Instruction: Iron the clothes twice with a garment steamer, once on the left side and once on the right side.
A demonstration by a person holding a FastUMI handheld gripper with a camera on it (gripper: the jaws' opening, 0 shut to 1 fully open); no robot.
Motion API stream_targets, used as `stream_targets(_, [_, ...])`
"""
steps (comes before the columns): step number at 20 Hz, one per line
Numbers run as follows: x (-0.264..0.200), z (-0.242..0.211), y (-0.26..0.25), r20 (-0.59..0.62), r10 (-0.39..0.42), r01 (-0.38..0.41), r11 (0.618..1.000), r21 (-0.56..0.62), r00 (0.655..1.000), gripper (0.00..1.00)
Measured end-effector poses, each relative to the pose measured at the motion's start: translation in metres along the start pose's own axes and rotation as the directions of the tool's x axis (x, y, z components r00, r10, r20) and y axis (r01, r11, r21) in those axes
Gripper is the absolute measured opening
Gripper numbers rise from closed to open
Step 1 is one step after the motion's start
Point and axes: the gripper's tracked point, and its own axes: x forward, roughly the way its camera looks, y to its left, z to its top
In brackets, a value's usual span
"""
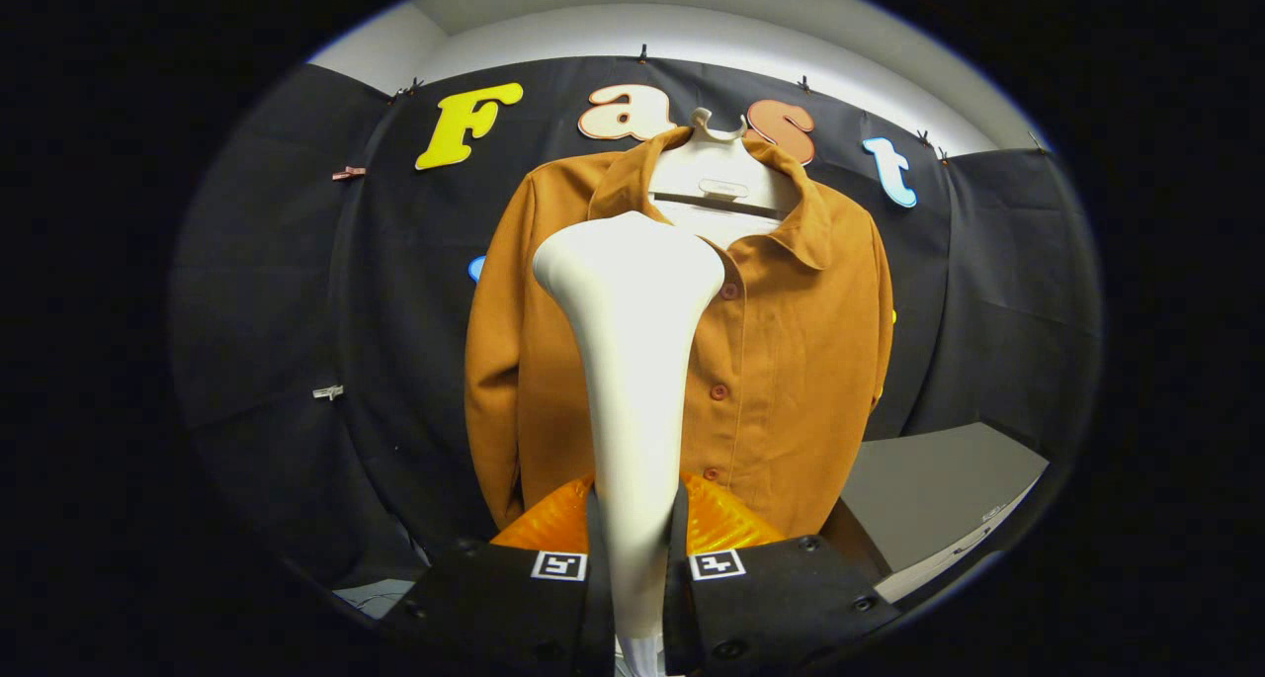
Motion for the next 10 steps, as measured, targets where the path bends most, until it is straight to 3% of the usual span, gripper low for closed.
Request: stream_targets(10, [0.058,-0.026,0.006,-0.028,-0.06,0.06,0.998,-0.012,0.998,0.23])
